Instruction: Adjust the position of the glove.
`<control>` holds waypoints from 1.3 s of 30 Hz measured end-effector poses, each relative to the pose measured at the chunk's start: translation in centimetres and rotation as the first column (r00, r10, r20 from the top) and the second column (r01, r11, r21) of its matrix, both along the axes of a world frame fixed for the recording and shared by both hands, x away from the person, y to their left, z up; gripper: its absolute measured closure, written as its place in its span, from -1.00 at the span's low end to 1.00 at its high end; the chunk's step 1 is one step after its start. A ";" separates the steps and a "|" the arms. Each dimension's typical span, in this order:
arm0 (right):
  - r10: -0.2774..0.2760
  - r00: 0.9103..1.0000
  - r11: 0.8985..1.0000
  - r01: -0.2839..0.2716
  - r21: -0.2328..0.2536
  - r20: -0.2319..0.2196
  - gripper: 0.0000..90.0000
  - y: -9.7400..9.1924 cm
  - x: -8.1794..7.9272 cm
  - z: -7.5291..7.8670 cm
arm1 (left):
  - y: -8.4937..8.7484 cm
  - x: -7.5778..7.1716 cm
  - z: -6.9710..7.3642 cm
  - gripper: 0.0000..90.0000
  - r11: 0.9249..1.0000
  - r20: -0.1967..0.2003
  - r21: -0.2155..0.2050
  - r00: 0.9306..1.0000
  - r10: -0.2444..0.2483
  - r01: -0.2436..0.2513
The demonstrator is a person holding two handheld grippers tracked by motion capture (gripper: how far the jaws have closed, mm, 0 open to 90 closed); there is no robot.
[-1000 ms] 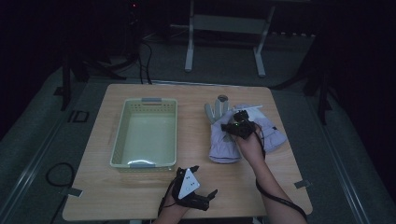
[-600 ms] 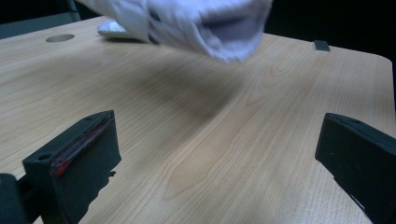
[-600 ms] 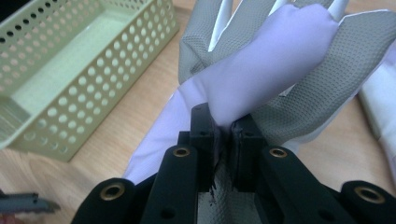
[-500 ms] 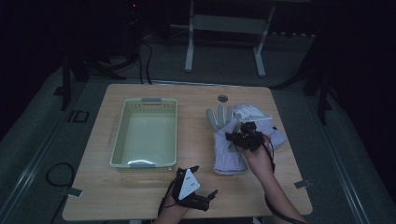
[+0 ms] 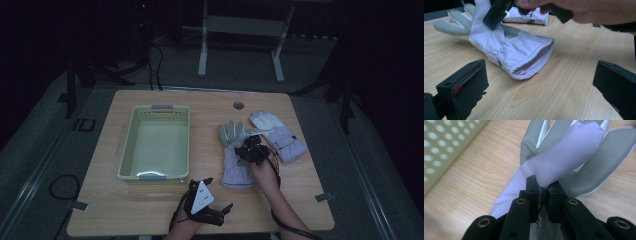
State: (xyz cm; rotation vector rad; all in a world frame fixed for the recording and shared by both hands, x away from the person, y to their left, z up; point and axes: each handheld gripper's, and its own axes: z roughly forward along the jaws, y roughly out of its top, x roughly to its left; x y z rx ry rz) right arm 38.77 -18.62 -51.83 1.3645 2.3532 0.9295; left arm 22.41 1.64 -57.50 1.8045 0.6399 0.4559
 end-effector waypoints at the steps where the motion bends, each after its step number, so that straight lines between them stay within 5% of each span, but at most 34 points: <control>1: -0.006 1.000 1.000 0.006 -0.006 -0.005 0.80 0.0 0.2 -0.4 | 0.0 0.0 0.0 -1.00 1.000 -0.001 -0.001 1.000 -0.001 0.001; 8: -0.011 0.999 1.000 0.012 0.019 -0.030 0.73 -0.2 0.7 -1.6 | 0.0 0.0 0.0 -1.00 1.000 0.000 0.000 1.000 -0.007 0.007; 16: 0.016 1.000 1.000 -0.016 0.023 0.007 0.42 -0.8 0.6 -1.7 | 0.0 0.0 0.0 -1.00 1.000 0.001 0.001 1.000 -0.006 0.006; 22: 0.036 0.999 0.999 -0.036 -0.008 0.032 0.27 -1.7 0.3 -0.4 | 0.0 0.0 0.0 -1.00 1.000 0.000 0.001 1.000 -0.004 0.004; 28: 0.058 0.992 0.998 -0.054 -0.037 0.110 0.27 -3.5 -0.1 1.5 | 0.0 0.0 0.0 -1.00 1.000 0.001 -0.002 1.000 0.001 -0.001; 33: 0.024 0.994 0.999 -0.020 -0.035 0.105 0.25 -5.1 0.2 2.6 | 0.0 0.0 0.0 -1.00 1.000 0.000 -0.003 1.000 0.002 -0.002; 39: -0.005 0.994 0.999 0.009 -0.031 0.111 -0.06 -6.7 0.7 3.3 | 0.0 0.0 0.0 -1.00 1.000 0.000 -0.003 1.000 0.003 -0.003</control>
